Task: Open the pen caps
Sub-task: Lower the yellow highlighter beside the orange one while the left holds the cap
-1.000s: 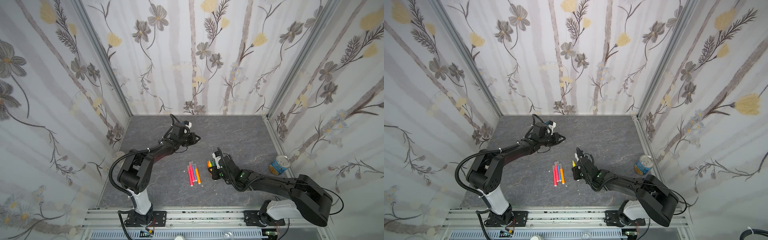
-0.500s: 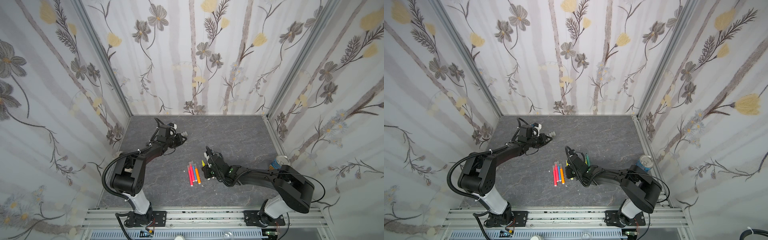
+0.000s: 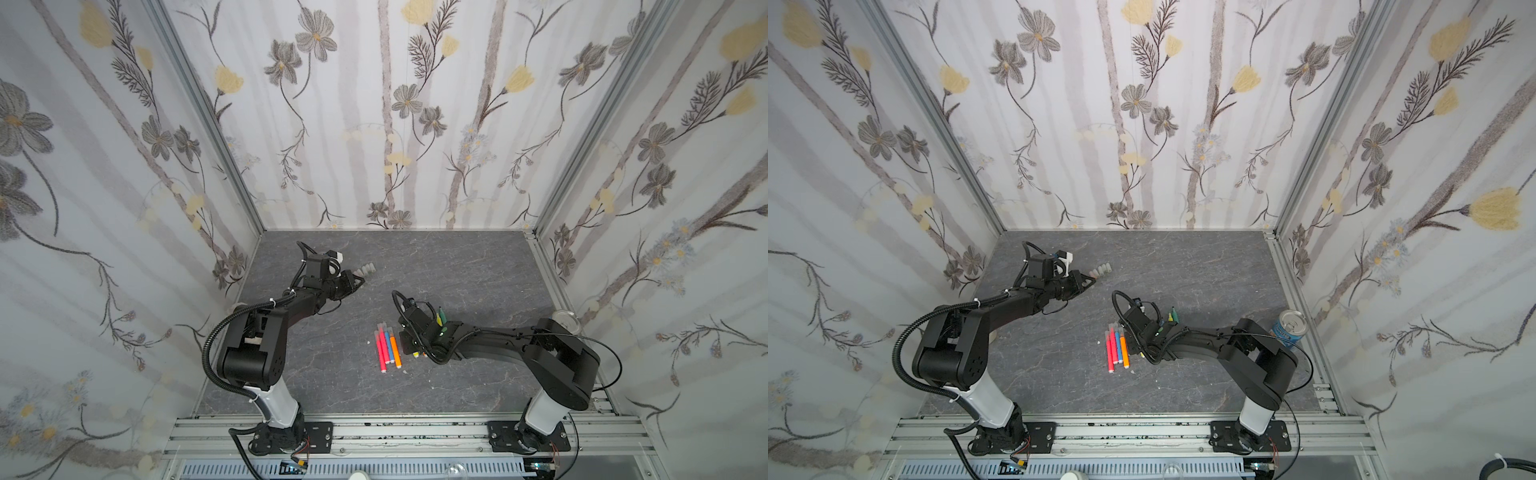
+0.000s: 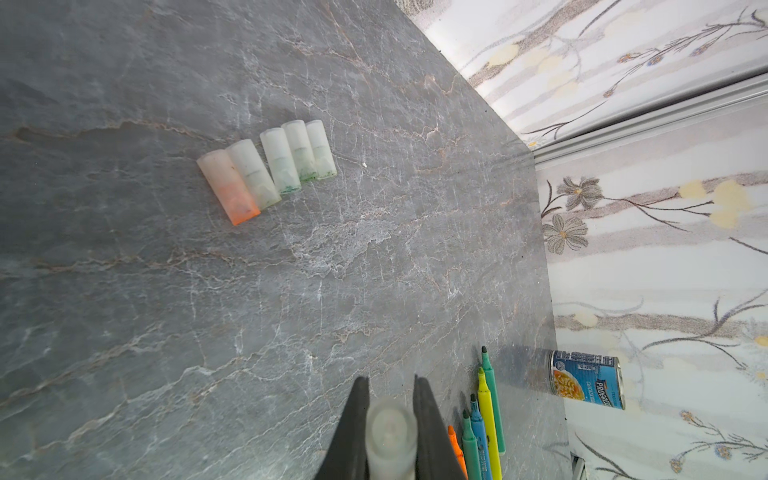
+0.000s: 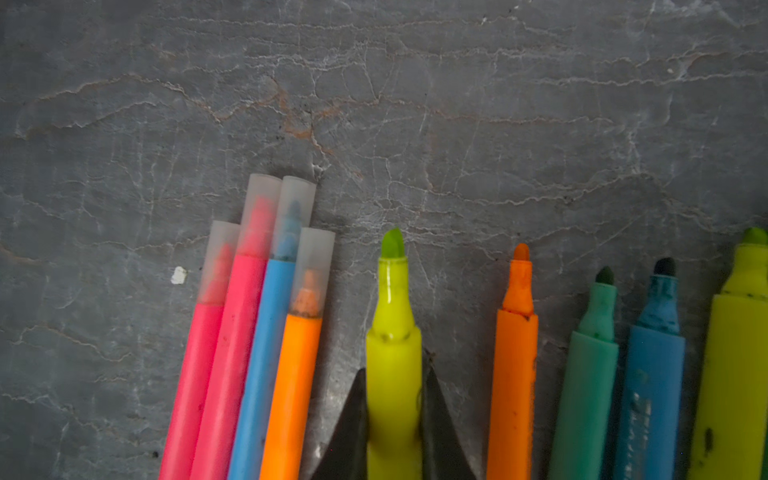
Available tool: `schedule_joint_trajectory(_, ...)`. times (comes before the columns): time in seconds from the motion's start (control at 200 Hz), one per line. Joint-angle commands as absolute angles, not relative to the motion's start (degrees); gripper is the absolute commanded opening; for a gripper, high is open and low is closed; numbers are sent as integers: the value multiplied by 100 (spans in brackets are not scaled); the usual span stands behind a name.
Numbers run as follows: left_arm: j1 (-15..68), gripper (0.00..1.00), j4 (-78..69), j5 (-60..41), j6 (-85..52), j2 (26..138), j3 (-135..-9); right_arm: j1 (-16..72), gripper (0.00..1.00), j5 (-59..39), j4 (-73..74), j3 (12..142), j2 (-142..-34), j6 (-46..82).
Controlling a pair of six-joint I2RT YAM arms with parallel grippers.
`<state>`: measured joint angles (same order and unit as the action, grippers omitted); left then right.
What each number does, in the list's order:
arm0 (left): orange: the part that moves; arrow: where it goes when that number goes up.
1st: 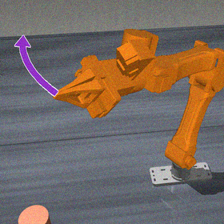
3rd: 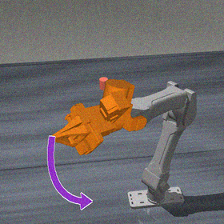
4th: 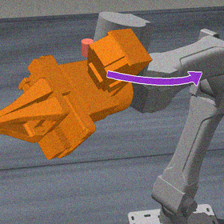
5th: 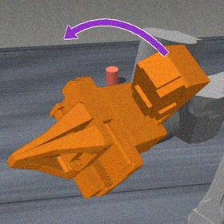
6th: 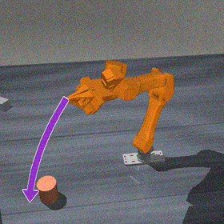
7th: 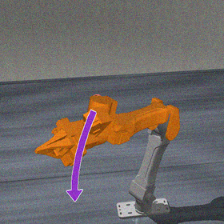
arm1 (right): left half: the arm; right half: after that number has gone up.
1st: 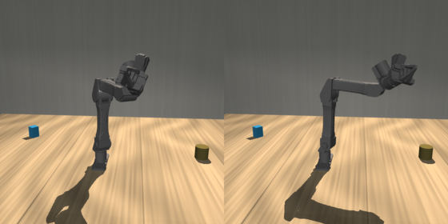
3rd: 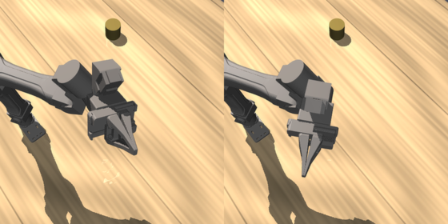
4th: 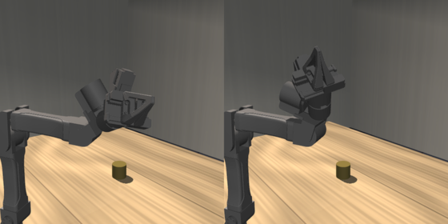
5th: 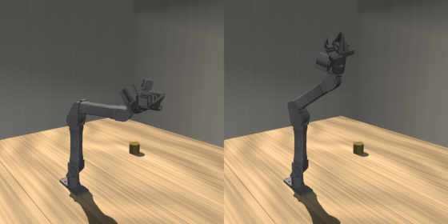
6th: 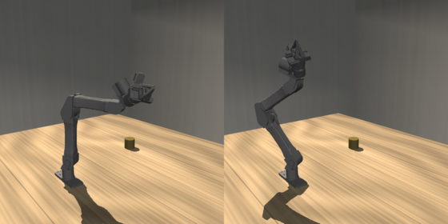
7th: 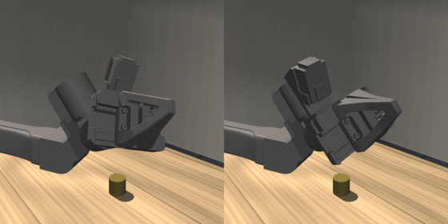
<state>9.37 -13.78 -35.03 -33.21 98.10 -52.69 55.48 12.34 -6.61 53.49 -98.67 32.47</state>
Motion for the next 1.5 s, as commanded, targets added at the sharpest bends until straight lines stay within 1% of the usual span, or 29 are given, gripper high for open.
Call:
schedule_joint_trajectory(0.0,901,0,-1649,-3604,-3305,9804,-5183,5570,1,1567,-947,5452,-9928,3196)
schedule_joint_trajectory(0.56,809,0,-1967,-3768,-3421,9877,-4968,5563,6,1819,-1245,5657,-10186,3083)
schedule_joint_trajectory(0.924,809,0,-2004,-3770,-3441,9878,-4933,5568,15,1923,-1371,5693,-10255,3067)
schedule_joint_trajectory(1.154,800,0,-2057,-3797,-3446,9916,-4902,5564,17,1942,-1372,5709,-10284,3034)
schedule_joint_trajectory(1.494,800,0,-2101,-3792,-3461,9908,-4842,5564,25,1973,-1385,5757,-10362,3014)
